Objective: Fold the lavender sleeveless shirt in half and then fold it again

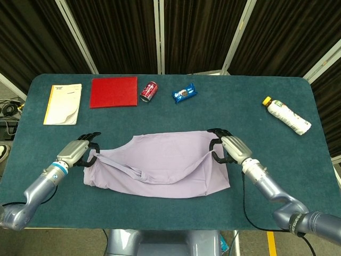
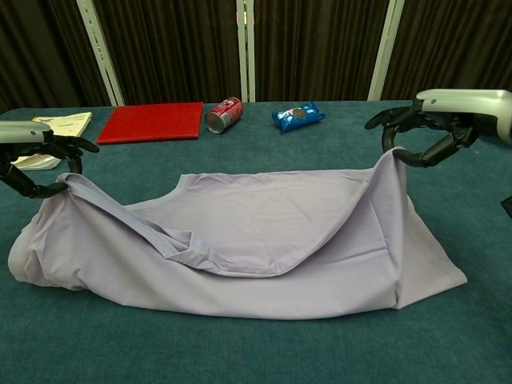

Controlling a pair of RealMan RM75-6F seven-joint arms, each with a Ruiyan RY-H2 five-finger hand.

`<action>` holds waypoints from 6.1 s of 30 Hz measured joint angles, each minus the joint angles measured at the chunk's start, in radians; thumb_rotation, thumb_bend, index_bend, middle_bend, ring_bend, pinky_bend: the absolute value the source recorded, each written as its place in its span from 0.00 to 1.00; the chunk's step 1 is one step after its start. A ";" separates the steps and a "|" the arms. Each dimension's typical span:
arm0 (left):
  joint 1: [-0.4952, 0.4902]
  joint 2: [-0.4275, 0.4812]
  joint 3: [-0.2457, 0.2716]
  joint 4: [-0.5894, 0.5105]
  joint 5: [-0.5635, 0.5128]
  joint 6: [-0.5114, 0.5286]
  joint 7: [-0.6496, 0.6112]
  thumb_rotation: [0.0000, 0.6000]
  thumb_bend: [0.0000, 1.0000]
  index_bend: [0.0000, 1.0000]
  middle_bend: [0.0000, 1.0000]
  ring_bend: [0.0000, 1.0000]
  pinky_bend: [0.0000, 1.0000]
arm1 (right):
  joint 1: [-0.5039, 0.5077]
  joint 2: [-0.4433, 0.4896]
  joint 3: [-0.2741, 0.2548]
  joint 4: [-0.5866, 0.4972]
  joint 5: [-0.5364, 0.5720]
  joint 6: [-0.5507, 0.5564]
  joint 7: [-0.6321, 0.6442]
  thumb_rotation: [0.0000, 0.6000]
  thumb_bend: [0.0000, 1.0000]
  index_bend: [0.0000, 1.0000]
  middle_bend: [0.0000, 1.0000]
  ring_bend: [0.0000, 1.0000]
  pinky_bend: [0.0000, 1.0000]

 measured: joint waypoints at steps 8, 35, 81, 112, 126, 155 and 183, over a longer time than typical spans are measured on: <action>-0.016 -0.014 -0.020 0.036 -0.049 -0.030 0.022 1.00 0.61 0.68 0.00 0.00 0.00 | 0.027 -0.055 0.040 0.079 0.054 -0.040 -0.021 1.00 0.49 0.77 0.09 0.00 0.00; -0.050 -0.080 -0.048 0.125 -0.180 -0.072 0.124 1.00 0.61 0.57 0.00 0.00 0.00 | 0.116 -0.256 0.122 0.457 0.191 -0.163 -0.132 1.00 0.49 0.77 0.09 0.00 0.00; -0.068 -0.053 -0.029 0.091 -0.289 -0.080 0.231 1.00 0.48 0.00 0.00 0.00 0.00 | 0.103 -0.387 0.145 0.674 0.094 -0.139 -0.058 1.00 0.00 0.04 0.00 0.00 0.00; 0.100 0.121 0.005 -0.094 0.142 0.140 0.055 1.00 0.48 0.02 0.00 0.00 0.00 | -0.388 0.171 -0.127 -0.011 -0.222 0.504 -0.131 1.00 0.00 0.06 0.00 0.00 0.00; -0.006 -0.043 -0.064 -0.102 0.067 0.130 0.286 1.00 0.49 0.29 0.00 0.00 0.00 | -0.520 0.151 -0.131 -0.020 -0.280 0.703 -0.225 1.00 0.00 0.09 0.00 0.00 0.00; -0.171 -0.445 -0.089 0.247 -0.109 0.050 0.444 1.00 0.39 0.37 0.00 0.00 0.00 | -0.519 0.135 -0.100 0.030 -0.260 0.625 -0.155 1.00 0.00 0.17 0.00 0.00 0.00; -0.196 -0.553 -0.113 0.366 -0.130 0.042 0.456 1.00 0.42 0.52 0.00 0.00 0.00 | -0.525 0.136 -0.087 0.040 -0.277 0.626 -0.122 1.00 0.00 0.18 0.00 0.00 0.00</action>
